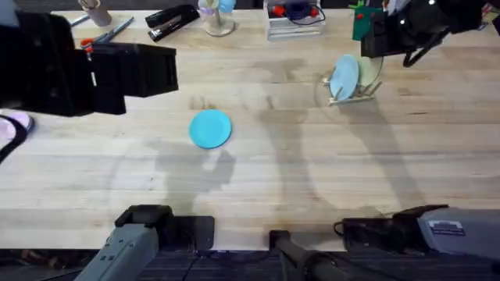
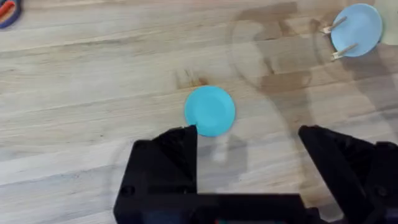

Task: Pick up the plates from the table one by one and place each into a slot on the dish rack.

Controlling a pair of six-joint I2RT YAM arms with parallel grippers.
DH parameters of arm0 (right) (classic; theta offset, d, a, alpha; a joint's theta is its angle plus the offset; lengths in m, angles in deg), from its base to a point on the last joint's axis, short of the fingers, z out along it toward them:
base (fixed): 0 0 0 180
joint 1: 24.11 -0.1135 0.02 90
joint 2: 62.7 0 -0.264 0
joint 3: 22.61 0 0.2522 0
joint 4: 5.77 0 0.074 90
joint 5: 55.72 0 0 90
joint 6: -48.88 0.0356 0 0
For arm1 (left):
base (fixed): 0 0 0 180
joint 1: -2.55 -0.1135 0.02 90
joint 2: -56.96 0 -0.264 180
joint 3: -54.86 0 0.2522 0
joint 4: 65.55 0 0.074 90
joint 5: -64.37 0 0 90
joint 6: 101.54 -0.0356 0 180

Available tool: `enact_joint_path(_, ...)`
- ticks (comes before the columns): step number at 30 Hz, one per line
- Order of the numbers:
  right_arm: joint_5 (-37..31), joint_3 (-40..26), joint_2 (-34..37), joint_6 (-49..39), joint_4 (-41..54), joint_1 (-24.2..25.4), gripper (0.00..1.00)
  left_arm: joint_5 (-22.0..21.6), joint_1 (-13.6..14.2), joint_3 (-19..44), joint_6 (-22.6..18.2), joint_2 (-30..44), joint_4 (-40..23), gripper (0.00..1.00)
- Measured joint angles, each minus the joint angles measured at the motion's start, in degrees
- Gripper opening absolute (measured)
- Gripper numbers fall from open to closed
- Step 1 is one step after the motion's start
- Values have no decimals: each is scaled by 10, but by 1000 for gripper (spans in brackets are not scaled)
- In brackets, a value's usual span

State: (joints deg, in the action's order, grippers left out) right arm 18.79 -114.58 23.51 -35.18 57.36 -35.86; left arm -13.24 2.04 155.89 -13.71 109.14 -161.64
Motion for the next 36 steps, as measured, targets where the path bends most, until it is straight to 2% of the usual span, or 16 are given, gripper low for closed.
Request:
enact_joint_path(20,4,1,25,0,-5,4,30,0,0,0,0,0,0,993)
enact_joint_path(29,4,37,25,0,-30,4,30,0,0,0,0,0,0,993)
enact_joint_path(36,6,40,25,0,-37,4,30,0,0,0,0,0,0,993)
